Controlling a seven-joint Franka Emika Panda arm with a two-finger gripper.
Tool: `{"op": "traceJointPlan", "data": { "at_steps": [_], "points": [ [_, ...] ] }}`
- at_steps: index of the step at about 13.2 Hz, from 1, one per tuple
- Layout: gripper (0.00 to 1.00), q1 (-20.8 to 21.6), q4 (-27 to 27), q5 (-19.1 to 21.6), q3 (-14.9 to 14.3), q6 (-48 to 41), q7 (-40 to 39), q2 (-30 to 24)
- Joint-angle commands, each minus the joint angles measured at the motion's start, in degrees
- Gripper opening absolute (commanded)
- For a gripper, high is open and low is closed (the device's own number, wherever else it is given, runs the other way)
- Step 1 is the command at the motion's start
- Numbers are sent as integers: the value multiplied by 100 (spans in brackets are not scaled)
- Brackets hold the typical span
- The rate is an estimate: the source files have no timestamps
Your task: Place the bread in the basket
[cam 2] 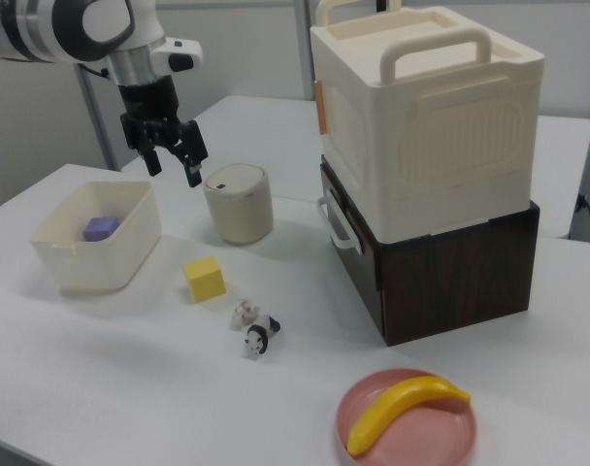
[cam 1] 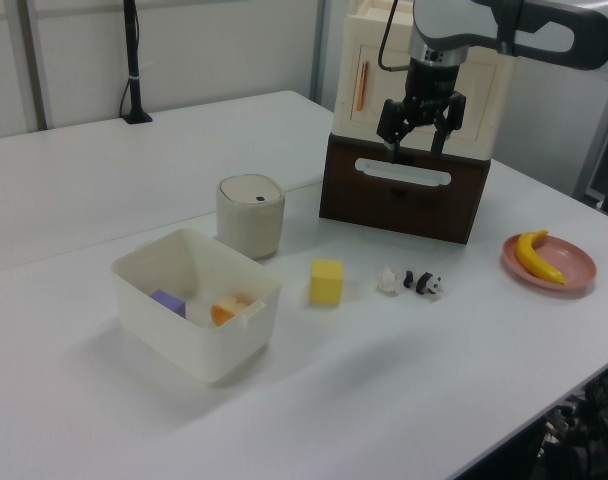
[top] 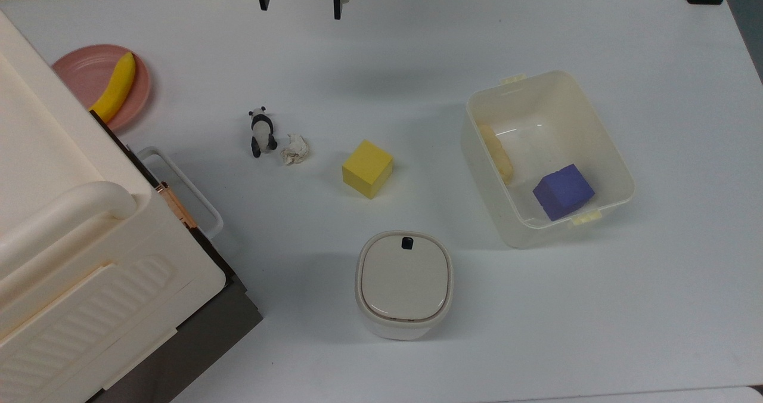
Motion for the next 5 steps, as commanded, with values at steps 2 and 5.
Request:
{"op": "traceJointPlan", "data": {
  "at_steps": [2,5],
  "points": [
    [100,-38,42,136,14,-203,-188,-79],
    [100,-55,42,188,14,-203,-197,-88]
  ]
}}
